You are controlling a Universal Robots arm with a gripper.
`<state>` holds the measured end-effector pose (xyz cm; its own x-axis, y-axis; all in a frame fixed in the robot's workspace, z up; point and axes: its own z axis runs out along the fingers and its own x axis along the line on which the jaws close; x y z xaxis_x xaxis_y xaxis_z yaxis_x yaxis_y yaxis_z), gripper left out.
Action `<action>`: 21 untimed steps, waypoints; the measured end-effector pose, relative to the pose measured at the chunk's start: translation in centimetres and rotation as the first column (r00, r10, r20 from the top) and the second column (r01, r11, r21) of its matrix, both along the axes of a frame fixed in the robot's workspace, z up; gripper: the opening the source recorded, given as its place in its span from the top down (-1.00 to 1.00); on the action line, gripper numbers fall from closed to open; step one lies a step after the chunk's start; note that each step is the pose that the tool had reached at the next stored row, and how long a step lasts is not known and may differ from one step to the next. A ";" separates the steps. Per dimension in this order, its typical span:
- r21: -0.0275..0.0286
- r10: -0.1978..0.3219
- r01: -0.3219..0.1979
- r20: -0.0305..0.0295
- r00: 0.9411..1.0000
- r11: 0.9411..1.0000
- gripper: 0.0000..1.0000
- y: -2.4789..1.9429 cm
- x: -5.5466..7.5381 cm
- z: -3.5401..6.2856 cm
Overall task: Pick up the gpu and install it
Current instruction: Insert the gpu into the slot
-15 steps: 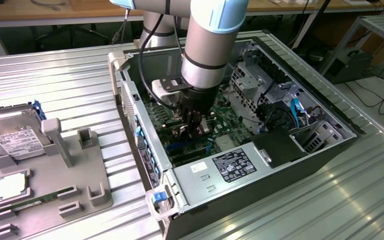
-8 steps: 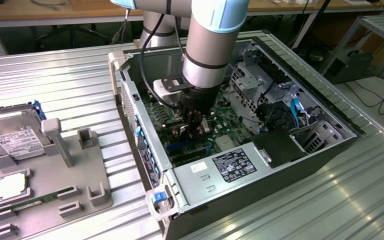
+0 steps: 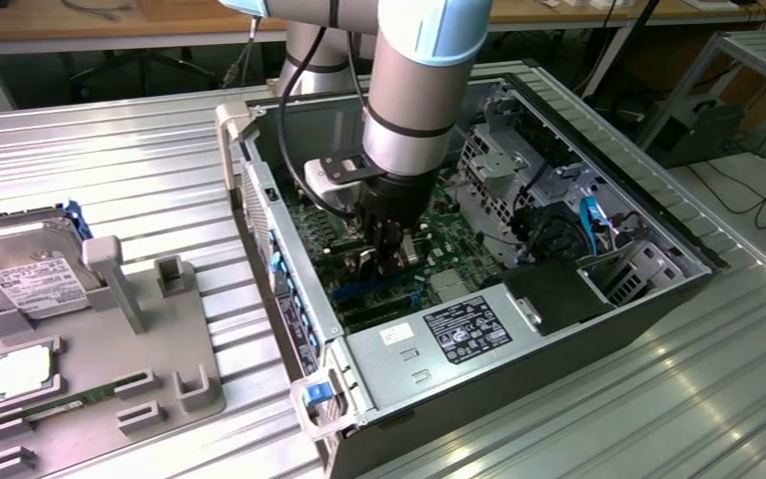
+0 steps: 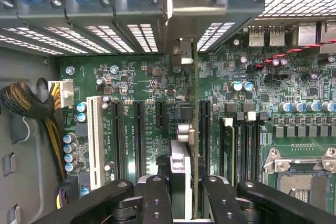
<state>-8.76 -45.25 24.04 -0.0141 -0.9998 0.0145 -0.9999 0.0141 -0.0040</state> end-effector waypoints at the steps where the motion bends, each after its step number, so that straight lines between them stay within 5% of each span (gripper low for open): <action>1: 0.000 0.000 0.000 0.003 1.000 1.000 0.44 0.01 -0.1 0.01; 6: 0.000 0.001 -0.001 0.021 1.000 1.000 0.44 0.03 -0.1 0.03; 21: 0.000 0.001 -0.001 0.023 1.000 1.000 0.44 0.09 -0.6 0.04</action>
